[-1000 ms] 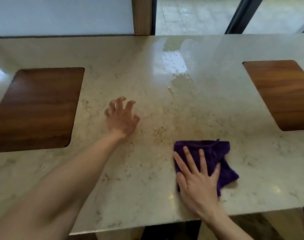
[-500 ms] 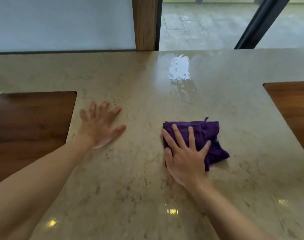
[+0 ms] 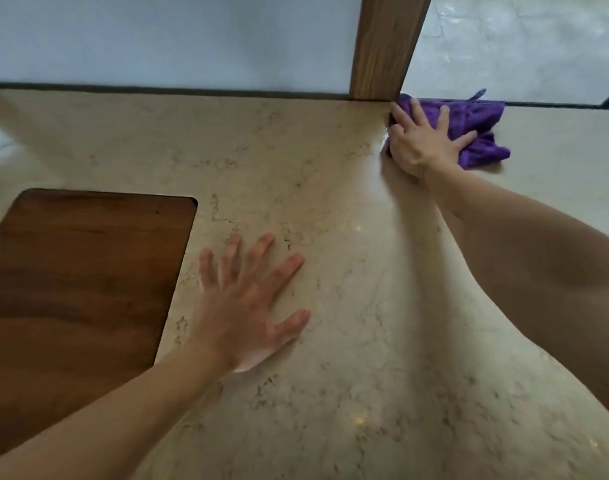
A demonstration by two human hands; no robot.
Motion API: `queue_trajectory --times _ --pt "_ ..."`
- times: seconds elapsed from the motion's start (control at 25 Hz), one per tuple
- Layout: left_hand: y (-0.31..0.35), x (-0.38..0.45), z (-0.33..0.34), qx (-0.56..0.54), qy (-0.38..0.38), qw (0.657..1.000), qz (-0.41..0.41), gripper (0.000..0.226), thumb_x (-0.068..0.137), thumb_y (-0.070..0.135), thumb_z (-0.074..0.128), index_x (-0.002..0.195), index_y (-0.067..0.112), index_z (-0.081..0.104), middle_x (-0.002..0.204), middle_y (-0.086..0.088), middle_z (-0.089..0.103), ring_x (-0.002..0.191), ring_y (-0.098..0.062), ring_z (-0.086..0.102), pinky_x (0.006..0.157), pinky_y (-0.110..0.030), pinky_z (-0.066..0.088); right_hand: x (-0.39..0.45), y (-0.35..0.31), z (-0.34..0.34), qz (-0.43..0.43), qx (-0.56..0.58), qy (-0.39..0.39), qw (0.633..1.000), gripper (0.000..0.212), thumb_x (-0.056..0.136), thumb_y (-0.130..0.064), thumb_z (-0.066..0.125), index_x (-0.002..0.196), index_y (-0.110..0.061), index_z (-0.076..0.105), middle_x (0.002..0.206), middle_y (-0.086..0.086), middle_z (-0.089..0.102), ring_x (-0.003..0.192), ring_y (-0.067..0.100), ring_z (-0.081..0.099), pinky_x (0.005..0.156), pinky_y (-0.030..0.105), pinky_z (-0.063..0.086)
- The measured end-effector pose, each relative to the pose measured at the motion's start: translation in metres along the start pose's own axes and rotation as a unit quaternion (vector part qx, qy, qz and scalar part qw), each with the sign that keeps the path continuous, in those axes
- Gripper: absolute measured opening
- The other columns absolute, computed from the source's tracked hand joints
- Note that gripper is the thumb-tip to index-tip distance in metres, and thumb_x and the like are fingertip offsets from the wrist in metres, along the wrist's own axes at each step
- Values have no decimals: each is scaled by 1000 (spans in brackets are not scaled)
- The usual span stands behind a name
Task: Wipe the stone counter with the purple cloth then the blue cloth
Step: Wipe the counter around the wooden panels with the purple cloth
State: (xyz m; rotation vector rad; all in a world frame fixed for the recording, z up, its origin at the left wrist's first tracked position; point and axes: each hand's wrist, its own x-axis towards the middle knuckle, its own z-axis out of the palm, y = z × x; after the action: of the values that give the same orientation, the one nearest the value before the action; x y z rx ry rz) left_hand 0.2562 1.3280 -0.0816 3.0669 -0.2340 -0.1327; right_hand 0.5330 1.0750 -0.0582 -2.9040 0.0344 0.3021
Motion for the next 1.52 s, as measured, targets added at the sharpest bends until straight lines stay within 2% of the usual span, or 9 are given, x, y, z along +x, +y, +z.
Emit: queue_trajectory --times 0.24,0.4,0.6,0.76,0.88,1.16,1.28,1.4,1.52 --pt "2 1 -9 -6 -21 1000 -14 80 78 78 14 151 43 13 164 3 5 150 -35 -3 116 -66 4 -90 1 17 -159 -60 -24 985 53 97 -47 13 149 -58 7 164 -23 -2 152 24 -8 111 74 -2" --pt "5 -1 -13 1 9 1000 -27 70 83 64 17 143 31 32 156 -3 24 144 -34 19 114 -59 19 -255 9 58 -203 -61 -9 977 55 94 -49 9 147 -61 1 162 -27 -2 152 20 -9 113 69 -2" --pt "21 -51 -30 11 -2 999 -45 50 96 46 31 138 20 39 150 -10 31 130 -35 38 102 -55 34 -478 30 107 -147 -64 13 987 56 98 -46 14 150 -58 -1 163 -23 -4 152 24 -14 114 68 -1" --pt "8 -134 -33 -25 -50 997 -51 50 99 50 31 144 27 32 157 -6 21 137 -36 31 103 -58 35 -640 17 136 -89 -69 22 993 63 90 -46 38 151 -50 25 161 -14 25 150 31 20 105 75 21" --pt "-7 -159 -38 -34 -77 994 -63 49 100 50 30 146 30 28 161 -7 16 141 -37 26 108 -60 30 -687 -20 156 -43 -82 -6 996 64 83 -47 43 147 -45 39 157 -7 37 143 36 33 100 80 21" --pt "-25 -136 -49 -55 -22 997 -47 52 100 50 32 148 32 27 159 -4 19 145 -33 19 112 -61 25 -625 -56 151 -35 -69 13 997 63 86 -43 41 149 -46 35 159 -13 33 146 34 29 97 83 20" --pt "-44 -106 -42 -36 -36 998 -39 56 98 53 34 150 36 22 162 -5 13 150 -34 8 117 -63 13 -547 -53 141 -32 -59 37 997 59 93 -45 33 151 -48 25 162 -14 24 151 32 16 101 82 15" --pt "-65 -70 -34 -28 -63 998 -9 63 93 65 37 150 46 16 164 0 4 151 -34 -7 118 -65 0 -453 -52 121 -27 -55 32 998 56 97 -49 13 150 -55 -3 164 -20 -4 152 26 -12 106 79 2" --pt "-84 -38 -30 -26 -72 997 24 73 82 82 32 146 56 12 162 6 -1 151 -32 -13 116 -67 -7 -338 -48 94 -5 -38 49 998 54 99 -46 12 149 -56 -5 163 -24 -10 151 25 -14 106 79 0"
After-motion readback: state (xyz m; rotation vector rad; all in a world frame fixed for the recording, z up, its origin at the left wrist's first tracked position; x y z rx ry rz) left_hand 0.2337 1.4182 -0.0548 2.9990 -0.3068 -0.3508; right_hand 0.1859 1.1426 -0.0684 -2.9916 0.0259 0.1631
